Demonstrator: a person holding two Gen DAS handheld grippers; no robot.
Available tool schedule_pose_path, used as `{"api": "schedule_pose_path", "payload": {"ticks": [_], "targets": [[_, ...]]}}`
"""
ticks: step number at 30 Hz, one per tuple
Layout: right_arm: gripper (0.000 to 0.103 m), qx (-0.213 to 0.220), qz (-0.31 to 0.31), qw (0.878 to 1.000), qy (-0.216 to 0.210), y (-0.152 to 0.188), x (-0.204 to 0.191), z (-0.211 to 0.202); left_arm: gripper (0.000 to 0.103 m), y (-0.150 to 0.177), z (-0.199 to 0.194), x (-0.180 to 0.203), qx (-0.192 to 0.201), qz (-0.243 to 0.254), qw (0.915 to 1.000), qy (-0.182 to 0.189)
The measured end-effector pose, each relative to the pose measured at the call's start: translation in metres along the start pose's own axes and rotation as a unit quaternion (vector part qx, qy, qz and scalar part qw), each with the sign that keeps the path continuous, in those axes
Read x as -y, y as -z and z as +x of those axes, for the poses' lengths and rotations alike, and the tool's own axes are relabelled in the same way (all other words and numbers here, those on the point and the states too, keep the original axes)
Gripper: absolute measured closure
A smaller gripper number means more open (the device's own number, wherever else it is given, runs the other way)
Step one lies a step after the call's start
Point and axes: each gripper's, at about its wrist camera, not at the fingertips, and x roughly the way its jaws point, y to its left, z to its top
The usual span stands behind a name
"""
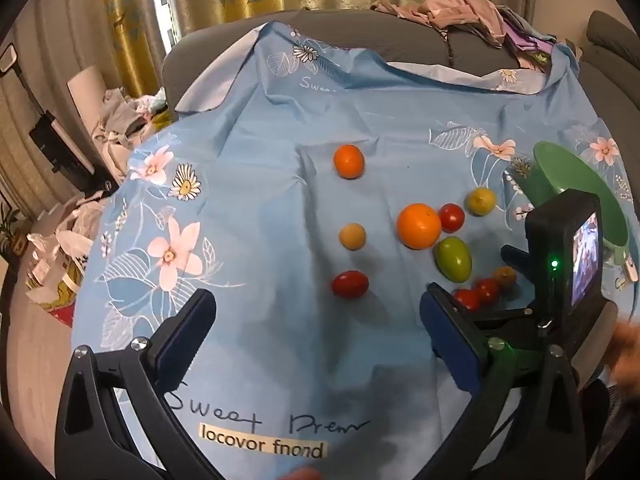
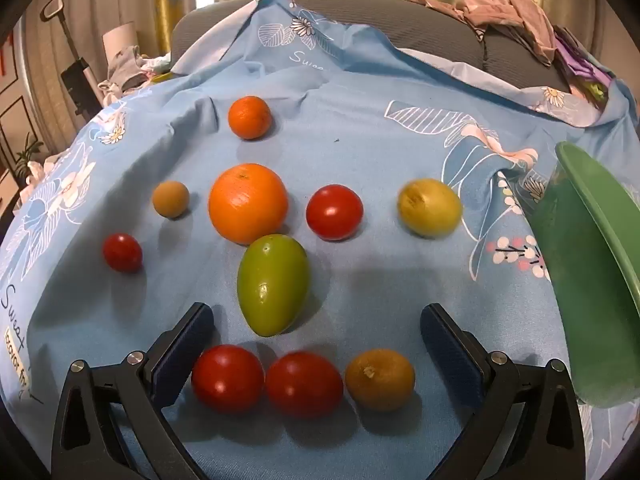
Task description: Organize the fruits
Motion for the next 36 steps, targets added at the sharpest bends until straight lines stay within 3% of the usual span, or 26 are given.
{"api": "schedule_pose_path", "payload": {"ticks": [2,4,12,15,20,29,36], "targets": [[0.001,-0.003,0.000,1.000,0.000,0.000,0.000,0.000,0.001,0.002,-0.004,-0.001,0.001,0.000,1.0000,0.004],[0.001,0.000,0.000,1.000,0.000,0.000,0.000,0.000,0.001,0.003,-0.004,0.008,-0.004,0.013,0.9997,-0.018],[0.000,-0.005,-0.002,1.000,0.001,-0.003,-0.001,0.002,0.001,0.007,-0.018,0.004,0.003,-0.004,0.9999,-0.013],[0.000,-0.024,-0.005,1.000,-0.019,-0.006,-0.002,-0.001,0.001,0.007,-0.030,0.003,0.018,-0.001,0.9997,-0.018],[0.000,-0.006,-0.006,0.999,-0.039,-0.004,0.001,-0.041,0.001,0.005,-0.044,0.004,0.039,0.011,0.9987,-0.031],[0.000,0.051,-0.011,0.997,-0.053,-0.036,0.014,-0.133,0.001,-0.010,-0.057,0.011,0.048,0.020,0.9983,-0.028],[0.000,0.058,-0.012,0.996,-0.060,-0.043,0.012,-0.155,0.001,-0.023,-0.070,0.017,0.059,0.027,0.9976,-0.024]]}}
